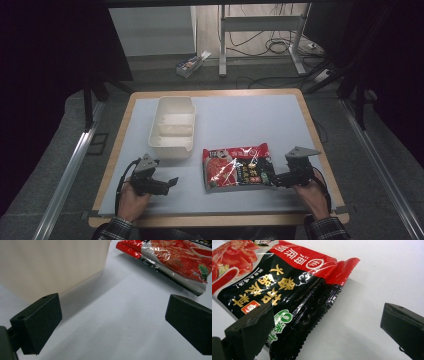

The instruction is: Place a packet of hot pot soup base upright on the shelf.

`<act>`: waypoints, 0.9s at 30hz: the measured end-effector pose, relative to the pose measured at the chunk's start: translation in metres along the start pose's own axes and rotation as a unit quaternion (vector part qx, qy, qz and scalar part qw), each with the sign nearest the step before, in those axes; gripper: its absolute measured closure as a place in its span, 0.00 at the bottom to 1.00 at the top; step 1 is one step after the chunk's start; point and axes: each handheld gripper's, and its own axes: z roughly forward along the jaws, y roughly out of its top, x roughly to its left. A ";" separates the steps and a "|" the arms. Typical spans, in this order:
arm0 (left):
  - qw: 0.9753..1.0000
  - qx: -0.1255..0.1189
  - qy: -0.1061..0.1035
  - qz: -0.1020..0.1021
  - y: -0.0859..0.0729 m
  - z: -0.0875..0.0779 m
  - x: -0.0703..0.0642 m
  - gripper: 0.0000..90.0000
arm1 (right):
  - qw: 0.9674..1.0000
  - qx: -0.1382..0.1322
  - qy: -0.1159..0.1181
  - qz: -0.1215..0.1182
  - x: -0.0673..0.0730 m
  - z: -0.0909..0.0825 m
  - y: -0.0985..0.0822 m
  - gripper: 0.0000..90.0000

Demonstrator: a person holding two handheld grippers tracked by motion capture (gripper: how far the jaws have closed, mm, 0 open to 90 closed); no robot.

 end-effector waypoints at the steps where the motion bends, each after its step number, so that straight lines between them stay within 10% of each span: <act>1: 1.000 0.000 0.000 0.000 0.000 0.000 0.000 0.00 | 1.000 -0.002 0.002 0.001 0.000 0.000 0.000 0.00; 8: 0.999 0.014 0.020 0.031 0.003 0.001 -0.009 0.00 | 1.000 -0.005 0.007 0.001 -0.002 0.003 0.002 0.00; 27: 1.000 0.014 0.000 0.025 0.008 -0.001 -0.013 0.02 | 0.999 0.005 0.010 -0.032 0.006 0.012 0.005 0.00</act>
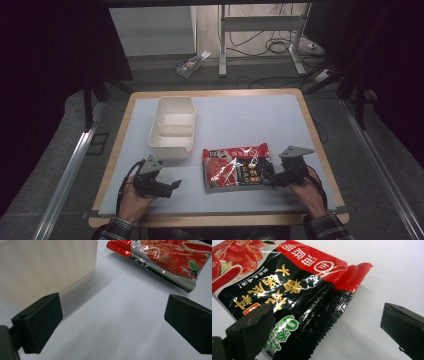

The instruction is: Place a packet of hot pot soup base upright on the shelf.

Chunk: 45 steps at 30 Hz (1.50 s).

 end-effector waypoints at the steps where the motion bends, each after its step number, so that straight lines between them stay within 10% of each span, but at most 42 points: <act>1: 1.000 -0.003 -0.003 -0.001 0.001 0.000 -0.001 0.04 | 1.000 0.002 0.002 -0.001 0.001 0.001 0.000 0.00; 20: 0.998 -0.025 -0.051 0.030 0.029 0.015 -0.019 0.41 | 1.000 -0.002 0.000 0.000 0.001 0.001 0.001 0.00; 32: 0.996 -0.030 -0.078 0.044 0.048 0.034 -0.030 0.99 | 1.000 0.001 0.000 0.000 0.001 0.002 0.002 0.00; 45: 0.995 -0.024 -0.084 0.045 0.059 0.073 -0.038 0.99 | 1.000 0.001 0.005 -0.001 0.002 0.002 0.002 0.00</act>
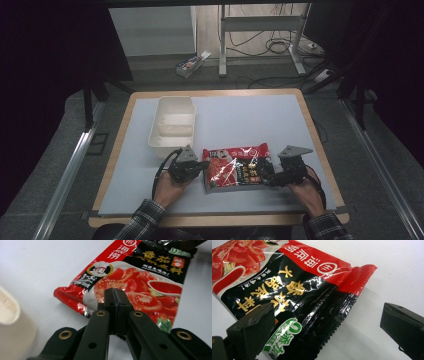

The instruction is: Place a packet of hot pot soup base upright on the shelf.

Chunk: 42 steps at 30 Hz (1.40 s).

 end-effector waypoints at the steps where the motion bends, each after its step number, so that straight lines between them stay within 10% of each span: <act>1: 1.000 -0.001 -0.001 0.000 0.000 0.002 0.000 0.99 | 1.000 0.001 0.000 0.000 0.000 0.000 0.000 0.00; 42: 0.999 0.025 0.001 -0.021 -0.017 0.018 0.003 1.00 | 1.000 0.008 0.022 -0.011 0.016 -0.046 0.000 0.00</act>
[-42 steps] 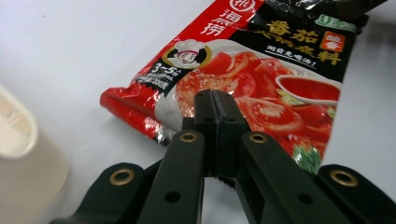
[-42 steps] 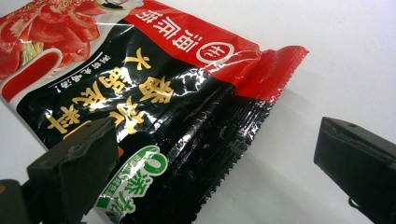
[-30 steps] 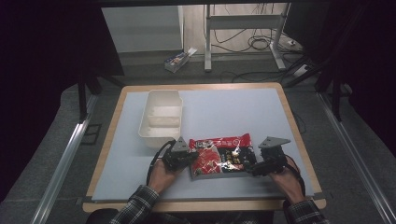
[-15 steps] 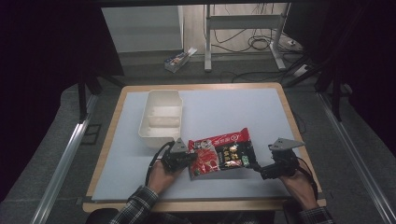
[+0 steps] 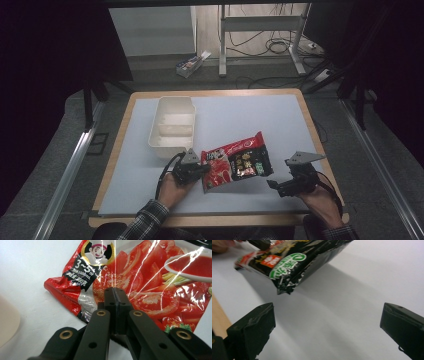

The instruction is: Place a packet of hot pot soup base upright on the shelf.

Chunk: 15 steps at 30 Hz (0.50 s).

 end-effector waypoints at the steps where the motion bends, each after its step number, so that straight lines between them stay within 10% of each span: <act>1: 1.000 0.000 0.000 0.000 0.000 0.000 0.000 1.00 | 1.000 0.000 0.000 0.000 0.000 0.000 0.000 0.00; 15: 1.000 0.002 -0.001 -0.001 0.000 0.000 0.000 1.00 | 0.997 0.003 0.053 0.056 0.014 0.019 0.028 0.02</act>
